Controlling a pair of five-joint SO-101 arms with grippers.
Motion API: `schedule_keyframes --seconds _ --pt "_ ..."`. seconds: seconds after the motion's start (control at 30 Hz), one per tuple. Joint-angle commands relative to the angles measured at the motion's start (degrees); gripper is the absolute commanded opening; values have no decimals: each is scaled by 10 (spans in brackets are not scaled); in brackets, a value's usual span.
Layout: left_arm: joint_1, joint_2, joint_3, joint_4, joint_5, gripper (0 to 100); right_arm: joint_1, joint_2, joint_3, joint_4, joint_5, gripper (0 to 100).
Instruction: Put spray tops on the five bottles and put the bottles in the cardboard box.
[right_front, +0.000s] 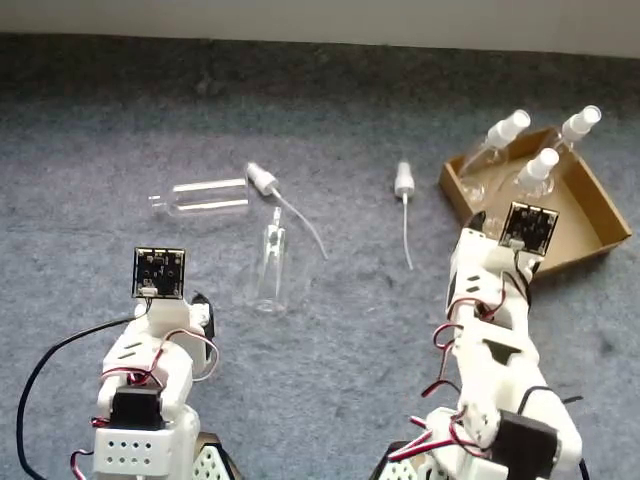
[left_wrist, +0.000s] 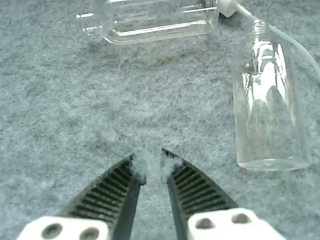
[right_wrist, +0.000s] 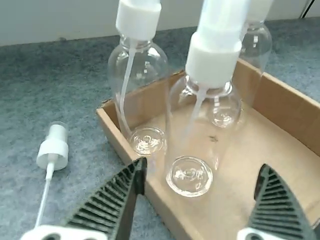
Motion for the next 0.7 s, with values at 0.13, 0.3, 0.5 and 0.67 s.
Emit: schedule_keyframes --seconds 0.13,0.3,0.5,0.67 --pt "0 -1 12 0 -4 7 -6 -175 -3 200 4 307" --pt "0 -1 12 1 -4 7 -11 -296 -4 351 4 307" --pt "-3 -1 12 2 -4 5 -63 -446 -15 518 4 307" --pt "-5 -1 12 3 -4 5 -116 -531 -88 701 0 307"
